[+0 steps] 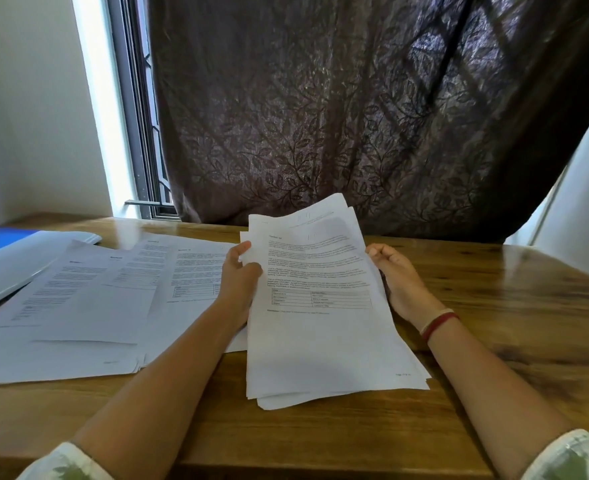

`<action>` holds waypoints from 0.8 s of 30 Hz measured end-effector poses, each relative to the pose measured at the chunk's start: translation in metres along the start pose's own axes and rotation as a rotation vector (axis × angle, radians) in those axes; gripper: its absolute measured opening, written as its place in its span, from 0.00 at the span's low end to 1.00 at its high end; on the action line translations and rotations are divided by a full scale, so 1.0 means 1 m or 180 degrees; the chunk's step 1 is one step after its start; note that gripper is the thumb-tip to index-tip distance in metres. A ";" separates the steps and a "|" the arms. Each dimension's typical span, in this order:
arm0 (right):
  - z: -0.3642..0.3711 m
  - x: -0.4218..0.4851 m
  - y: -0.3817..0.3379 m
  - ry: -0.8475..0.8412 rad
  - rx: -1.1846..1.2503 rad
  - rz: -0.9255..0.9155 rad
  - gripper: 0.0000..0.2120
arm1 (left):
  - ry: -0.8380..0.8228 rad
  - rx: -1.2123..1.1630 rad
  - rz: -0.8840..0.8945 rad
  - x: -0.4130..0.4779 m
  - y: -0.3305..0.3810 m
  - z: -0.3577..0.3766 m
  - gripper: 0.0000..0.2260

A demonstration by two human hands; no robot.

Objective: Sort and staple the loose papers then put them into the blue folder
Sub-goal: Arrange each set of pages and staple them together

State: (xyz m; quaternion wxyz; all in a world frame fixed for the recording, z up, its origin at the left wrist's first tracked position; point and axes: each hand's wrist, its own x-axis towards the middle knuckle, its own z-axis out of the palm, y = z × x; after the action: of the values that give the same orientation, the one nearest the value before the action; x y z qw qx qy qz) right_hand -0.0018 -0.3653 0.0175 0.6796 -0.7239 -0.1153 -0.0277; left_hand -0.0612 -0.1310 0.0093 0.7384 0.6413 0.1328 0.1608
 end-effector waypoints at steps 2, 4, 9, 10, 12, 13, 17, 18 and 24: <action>0.002 -0.002 0.000 -0.0101 0.0127 0.0113 0.12 | -0.0035 -0.0014 -0.0003 -0.001 0.001 0.000 0.24; 0.003 -0.003 0.001 -0.0106 0.0170 0.0162 0.15 | -0.0077 -0.0008 0.0012 0.000 0.000 -0.002 0.24; 0.005 -0.004 0.002 0.0101 -0.0039 0.0051 0.09 | -0.0147 0.0017 0.0067 0.001 -0.001 -0.002 0.24; 0.005 -0.004 0.003 0.0218 -0.0005 -0.0006 0.07 | -0.0157 0.0023 0.0055 0.001 -0.001 -0.002 0.23; 0.005 -0.004 0.001 0.0303 0.0144 -0.0014 0.05 | -0.0186 0.0001 0.0023 0.001 -0.001 -0.001 0.23; 0.005 -0.005 -0.001 0.0236 0.0218 0.0024 0.05 | -0.0196 -0.0018 0.0016 0.002 -0.001 -0.001 0.23; 0.000 -0.008 -0.013 -0.0414 0.0494 0.0134 0.06 | -0.0214 -0.0125 0.0009 0.003 0.000 -0.002 0.23; -0.001 -0.009 -0.014 -0.0536 0.0498 0.0139 0.05 | -0.0261 -0.0170 0.0037 0.003 0.000 -0.003 0.24; -0.006 -0.003 -0.012 -0.0633 0.0555 0.0275 0.07 | -0.0474 -0.0295 0.0199 0.004 0.005 -0.007 0.13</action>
State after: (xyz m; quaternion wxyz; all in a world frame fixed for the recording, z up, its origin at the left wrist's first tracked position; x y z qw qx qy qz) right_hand -0.0065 -0.3707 0.0286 0.7257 -0.6656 -0.1528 0.0835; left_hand -0.0603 -0.1224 0.0133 0.7697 0.6205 0.0498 0.1415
